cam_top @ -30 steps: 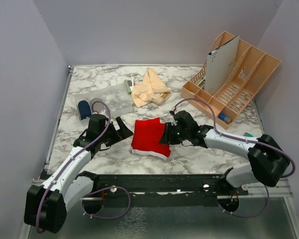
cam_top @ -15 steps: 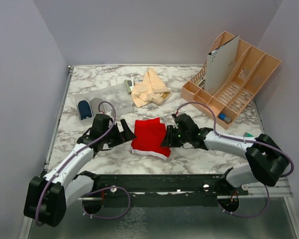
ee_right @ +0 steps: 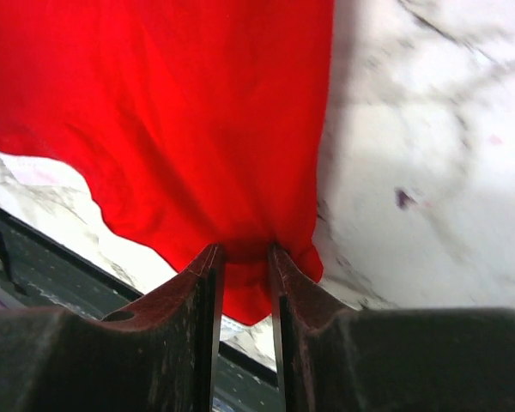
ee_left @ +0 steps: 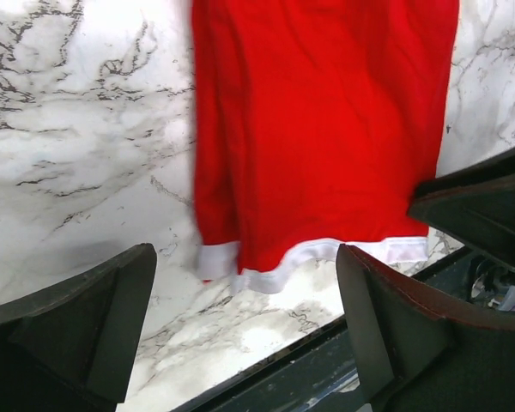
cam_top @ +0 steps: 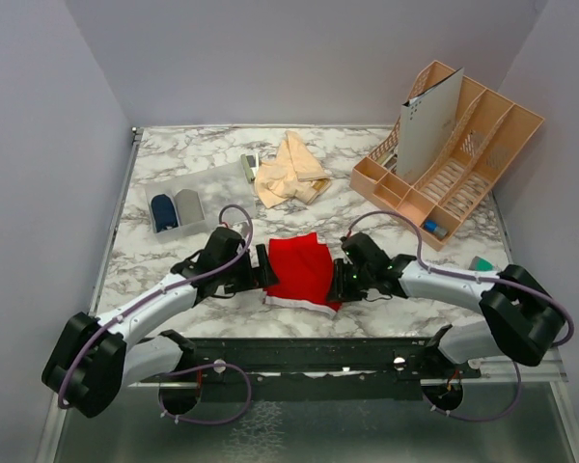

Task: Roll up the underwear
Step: Fold the underwear at the center of the board.

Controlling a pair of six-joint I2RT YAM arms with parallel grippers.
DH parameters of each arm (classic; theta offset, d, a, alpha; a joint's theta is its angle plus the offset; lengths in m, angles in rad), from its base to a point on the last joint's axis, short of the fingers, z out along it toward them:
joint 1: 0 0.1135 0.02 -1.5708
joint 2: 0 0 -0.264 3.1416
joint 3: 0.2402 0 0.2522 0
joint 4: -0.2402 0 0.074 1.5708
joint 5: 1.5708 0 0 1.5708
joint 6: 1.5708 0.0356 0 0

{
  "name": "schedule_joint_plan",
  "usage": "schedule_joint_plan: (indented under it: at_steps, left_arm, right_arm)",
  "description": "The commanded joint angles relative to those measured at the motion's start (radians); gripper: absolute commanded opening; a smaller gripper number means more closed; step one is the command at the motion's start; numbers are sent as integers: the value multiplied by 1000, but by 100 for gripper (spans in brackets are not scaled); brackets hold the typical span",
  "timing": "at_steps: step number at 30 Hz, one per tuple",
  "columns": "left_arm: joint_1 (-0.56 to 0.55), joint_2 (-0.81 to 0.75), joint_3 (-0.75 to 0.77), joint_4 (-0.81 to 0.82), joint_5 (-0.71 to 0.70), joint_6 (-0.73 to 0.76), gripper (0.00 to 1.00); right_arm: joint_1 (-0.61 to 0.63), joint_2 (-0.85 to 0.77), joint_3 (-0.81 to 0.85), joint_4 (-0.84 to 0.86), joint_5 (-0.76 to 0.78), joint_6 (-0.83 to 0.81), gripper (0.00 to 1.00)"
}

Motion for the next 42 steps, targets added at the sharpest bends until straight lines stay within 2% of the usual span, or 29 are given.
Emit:
schedule_joint_plan:
  at_steps: [1, 5, 12, 16, 19, 25, 29, 32, 37, 39, 42]
  left_arm:
    - [-24, -23, -18, 19, -45, -18, 91]
    - [-99, -25, -24, 20, -44, -25, 86]
    - [-175, -62, -19, 97, -48, -69, 78]
    - [-177, -13, 9, 137, -31, -69, 66]
    - [-181, 56, 39, 138, -37, -54, 57]
    - [-194, 133, 67, 170, -25, -15, 55]
    - [-197, 178, 72, 142, -54, 4, 50]
    - [-199, 202, 52, 122, -82, 20, 45]
    - [-203, 222, 0, 162, -44, 39, 40]
    - [-202, 236, -12, 169, -53, 42, 33]
    - [-202, 271, -13, 124, -118, 31, 20]
  right_arm:
    - [1, -92, -78, -235, 127, 43, 32]
    - [1, -176, -76, -231, 102, 25, 36]
    - [1, -218, 69, -248, 161, -23, 41]
    - [1, -185, 135, -217, 250, -22, 40]
    - [-11, -110, 203, -196, 331, -44, 35]
    - [-64, 92, 385, -143, 266, -128, 28]
    - [-76, 223, 471, -162, 283, -141, 25]
    - [-79, 308, 514, -186, 354, -161, 23]
    - [-80, 420, 541, -153, 451, -253, 18]
    - [-82, 447, 541, -112, 443, -295, 18]
    - [-81, 495, 592, -152, 465, -316, 18]
